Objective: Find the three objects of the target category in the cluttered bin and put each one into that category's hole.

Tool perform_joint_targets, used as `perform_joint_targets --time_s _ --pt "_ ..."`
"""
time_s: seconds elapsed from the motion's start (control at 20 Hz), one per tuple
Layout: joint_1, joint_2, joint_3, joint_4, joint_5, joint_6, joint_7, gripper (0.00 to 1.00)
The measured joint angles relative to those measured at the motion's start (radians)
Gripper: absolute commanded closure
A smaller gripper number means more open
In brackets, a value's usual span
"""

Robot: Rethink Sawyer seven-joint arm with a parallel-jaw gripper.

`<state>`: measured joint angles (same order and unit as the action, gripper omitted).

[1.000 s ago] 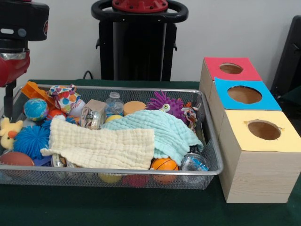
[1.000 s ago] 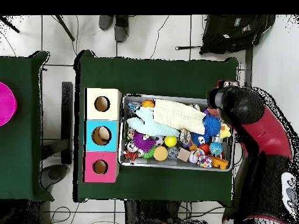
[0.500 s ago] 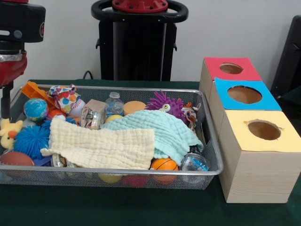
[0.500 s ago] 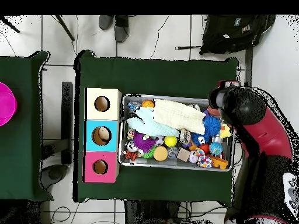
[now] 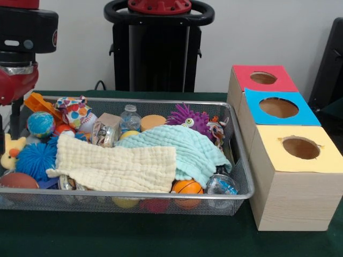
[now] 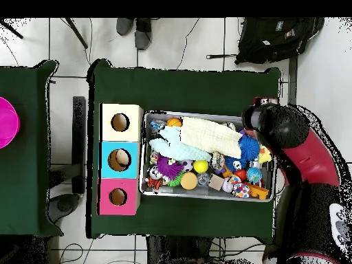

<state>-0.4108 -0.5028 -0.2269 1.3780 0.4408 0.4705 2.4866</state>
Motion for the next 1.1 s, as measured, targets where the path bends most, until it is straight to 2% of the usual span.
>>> perform_joint_targets --time_s 1.1 --pt "-0.017 -0.011 0.051 0.140 0.000 -0.080 0.000 0.00"
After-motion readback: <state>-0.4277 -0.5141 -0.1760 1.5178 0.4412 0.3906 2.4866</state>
